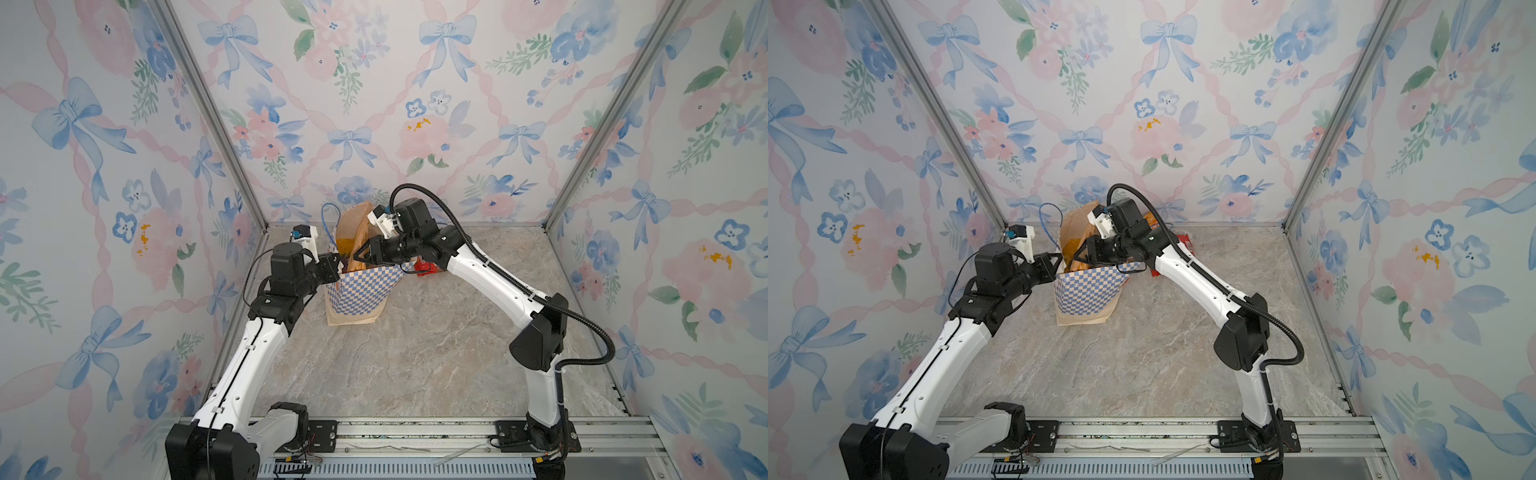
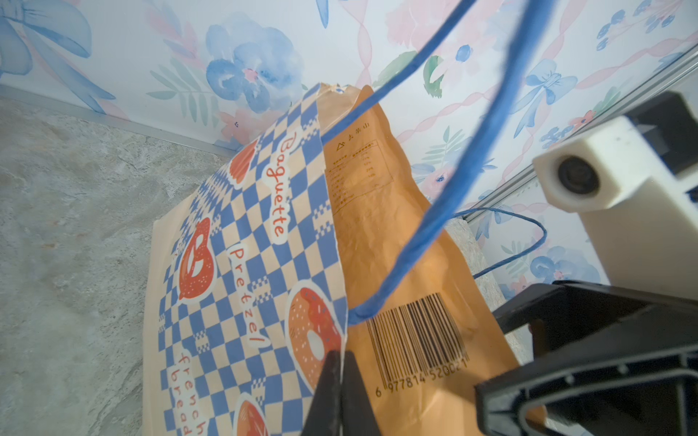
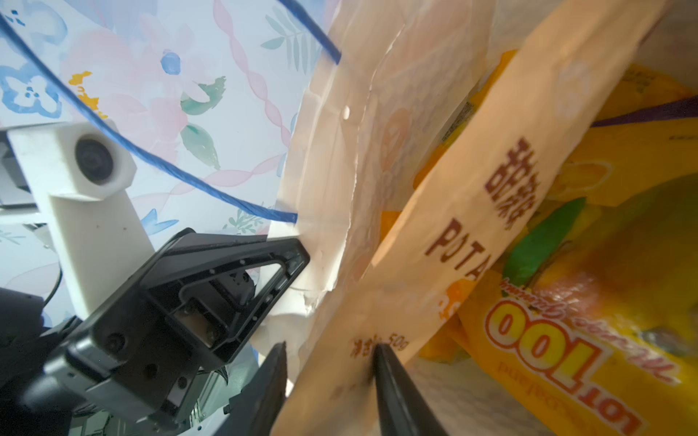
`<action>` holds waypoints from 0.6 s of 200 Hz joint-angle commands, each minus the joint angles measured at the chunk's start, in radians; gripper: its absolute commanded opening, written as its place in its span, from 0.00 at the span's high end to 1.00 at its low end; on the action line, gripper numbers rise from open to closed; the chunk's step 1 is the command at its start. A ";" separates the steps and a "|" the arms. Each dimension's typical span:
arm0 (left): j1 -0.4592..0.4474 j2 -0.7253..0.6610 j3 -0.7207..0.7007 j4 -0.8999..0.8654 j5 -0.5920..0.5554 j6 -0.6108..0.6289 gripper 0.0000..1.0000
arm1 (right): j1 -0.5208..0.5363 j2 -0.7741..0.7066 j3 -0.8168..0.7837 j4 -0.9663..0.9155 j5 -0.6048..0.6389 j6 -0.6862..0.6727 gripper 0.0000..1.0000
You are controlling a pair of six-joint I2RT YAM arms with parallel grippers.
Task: Place the snacks into the paper bag
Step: Place the snack in the paper bag.
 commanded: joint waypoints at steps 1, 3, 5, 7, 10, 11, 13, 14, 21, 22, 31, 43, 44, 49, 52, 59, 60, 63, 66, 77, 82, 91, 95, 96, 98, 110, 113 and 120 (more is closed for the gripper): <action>0.007 -0.025 -0.005 0.018 0.012 0.006 1.00 | 0.002 0.023 0.076 -0.079 0.006 -0.034 0.49; 0.007 -0.025 -0.005 0.018 0.012 0.005 1.00 | 0.001 0.026 0.081 -0.087 0.007 -0.036 0.48; 0.008 -0.025 -0.005 0.018 0.012 0.005 1.00 | 0.002 0.029 0.088 -0.094 0.009 -0.040 0.47; 0.007 -0.026 -0.005 0.017 0.011 0.005 1.00 | 0.001 0.031 0.095 -0.104 0.012 -0.045 0.45; 0.007 -0.026 -0.005 0.017 0.010 0.006 1.00 | 0.001 0.035 0.105 -0.120 0.017 -0.052 0.44; 0.007 -0.026 -0.005 0.016 0.010 0.005 1.00 | 0.001 0.037 0.109 -0.126 0.019 -0.054 0.43; 0.008 -0.027 -0.005 0.016 0.010 0.005 1.00 | 0.002 0.039 0.116 -0.136 0.024 -0.058 0.42; 0.007 -0.027 -0.005 0.016 0.010 0.005 1.00 | 0.002 0.041 0.120 -0.142 0.026 -0.061 0.41; 0.007 -0.027 -0.006 0.017 0.009 0.005 1.00 | 0.002 0.052 0.149 -0.187 0.053 -0.081 0.37; 0.007 -0.028 -0.006 0.017 0.009 0.005 1.00 | 0.003 0.053 0.153 -0.194 0.057 -0.084 0.36; 0.007 -0.030 -0.007 0.017 0.007 0.005 1.00 | 0.002 0.065 0.191 -0.246 0.086 -0.109 0.31; 0.009 -0.030 -0.007 0.017 0.007 0.005 1.00 | 0.002 0.072 0.227 -0.291 0.100 -0.133 0.28; 0.009 -0.031 -0.006 0.017 0.007 0.005 1.00 | 0.003 0.072 0.230 -0.294 0.101 -0.135 0.28; 0.009 -0.031 -0.006 0.017 0.007 0.005 1.00 | 0.002 0.072 0.238 -0.302 0.102 -0.138 0.27; 0.009 -0.032 -0.006 0.017 0.008 0.005 1.00 | 0.002 0.070 0.241 -0.306 0.103 -0.141 0.27; 0.009 -0.030 -0.006 0.016 0.009 0.004 1.00 | 0.001 0.066 0.240 -0.306 0.106 -0.142 0.26; 0.009 -0.030 -0.005 0.016 0.010 0.004 1.00 | 0.001 0.065 0.239 -0.307 0.106 -0.143 0.26; 0.009 -0.031 -0.005 0.016 0.010 0.003 1.00 | 0.000 0.064 0.238 -0.306 0.108 -0.144 0.26; 0.009 -0.030 -0.005 0.015 0.011 0.004 1.00 | -0.001 0.062 0.237 -0.308 0.110 -0.145 0.26; 0.009 -0.031 -0.005 0.017 0.010 0.003 1.00 | -0.006 0.063 0.236 -0.317 0.114 -0.148 0.25; 0.009 -0.032 -0.006 0.017 0.010 0.003 1.00 | -0.010 0.064 0.235 -0.323 0.114 -0.149 0.25; 0.009 -0.034 -0.006 0.017 0.011 0.002 1.00 | -0.017 0.069 0.232 -0.334 0.117 -0.151 0.25; 0.009 -0.034 -0.006 0.017 0.012 0.003 1.00 | -0.020 0.070 0.232 -0.340 0.119 -0.153 0.25; 0.009 -0.034 -0.006 0.017 0.012 0.002 1.00 | -0.021 0.071 0.232 -0.341 0.121 -0.153 0.25; 0.009 -0.035 -0.006 0.016 0.013 0.002 1.00 | -0.021 0.072 0.232 -0.344 0.122 -0.156 0.25; 0.009 -0.034 -0.006 0.017 0.012 0.003 1.00 | -0.028 0.084 0.236 -0.364 0.138 -0.166 0.25; 0.009 -0.035 -0.005 0.017 0.013 0.003 1.00 | -0.032 0.087 0.238 -0.368 0.141 -0.166 0.25; 0.009 -0.034 -0.005 0.017 0.011 0.003 1.00 | -0.037 0.099 0.244 -0.380 0.140 -0.165 0.26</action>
